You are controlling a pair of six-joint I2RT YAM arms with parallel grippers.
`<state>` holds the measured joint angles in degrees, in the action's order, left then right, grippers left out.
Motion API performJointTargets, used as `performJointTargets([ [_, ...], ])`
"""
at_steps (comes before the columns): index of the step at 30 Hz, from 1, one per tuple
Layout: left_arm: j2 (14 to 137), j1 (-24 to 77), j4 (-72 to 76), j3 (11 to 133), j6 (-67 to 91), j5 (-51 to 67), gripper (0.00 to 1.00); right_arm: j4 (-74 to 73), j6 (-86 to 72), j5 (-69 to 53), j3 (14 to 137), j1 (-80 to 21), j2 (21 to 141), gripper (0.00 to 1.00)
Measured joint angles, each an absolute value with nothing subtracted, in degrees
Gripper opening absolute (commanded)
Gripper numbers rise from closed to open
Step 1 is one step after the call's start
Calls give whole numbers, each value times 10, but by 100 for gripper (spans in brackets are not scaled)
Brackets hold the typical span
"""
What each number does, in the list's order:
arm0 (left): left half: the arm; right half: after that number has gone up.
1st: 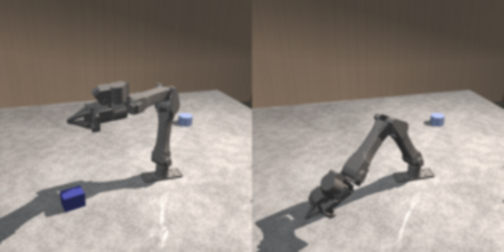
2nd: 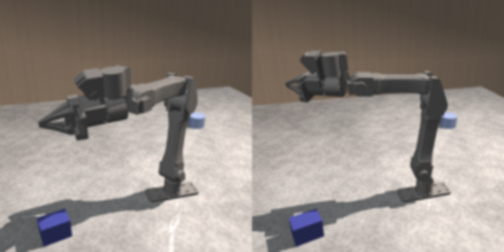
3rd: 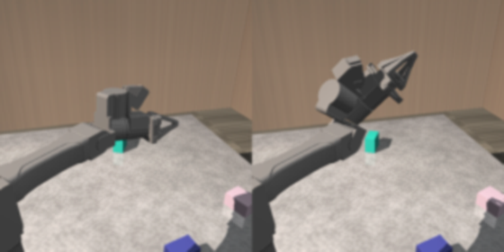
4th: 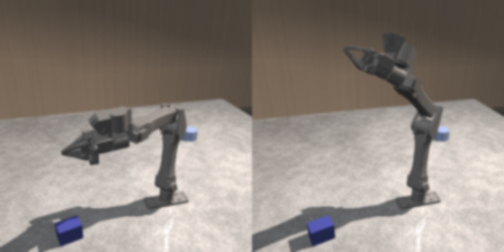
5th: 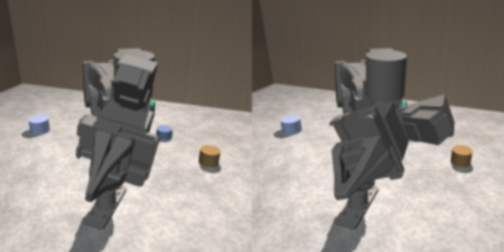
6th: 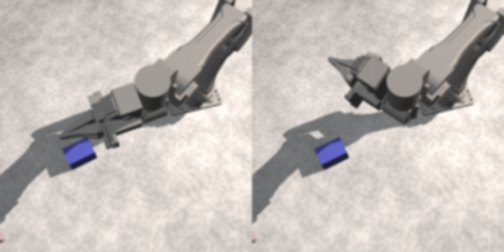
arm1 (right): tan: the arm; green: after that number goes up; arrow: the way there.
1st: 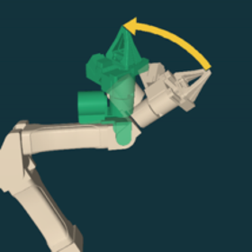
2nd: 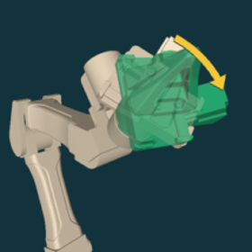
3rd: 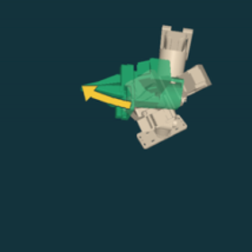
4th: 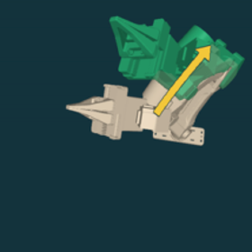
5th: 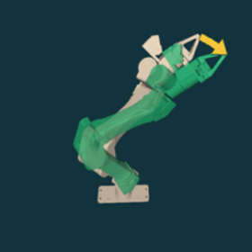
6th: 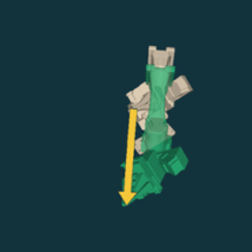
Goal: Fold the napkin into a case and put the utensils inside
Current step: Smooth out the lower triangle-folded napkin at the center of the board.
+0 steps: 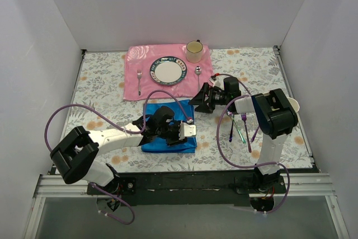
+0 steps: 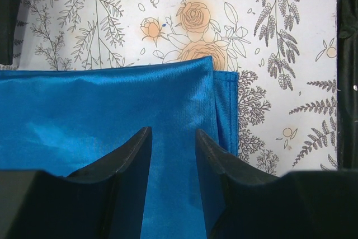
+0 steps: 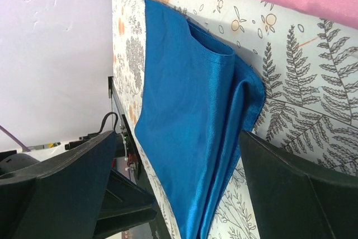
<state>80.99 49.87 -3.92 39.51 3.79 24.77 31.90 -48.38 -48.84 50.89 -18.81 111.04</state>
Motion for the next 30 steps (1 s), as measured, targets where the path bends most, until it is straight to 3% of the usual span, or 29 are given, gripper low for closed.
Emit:
performJointTargets([
  [30,810,499,-37,388,31,246,37,269,-453,-444,541,-214,1123,99],
])
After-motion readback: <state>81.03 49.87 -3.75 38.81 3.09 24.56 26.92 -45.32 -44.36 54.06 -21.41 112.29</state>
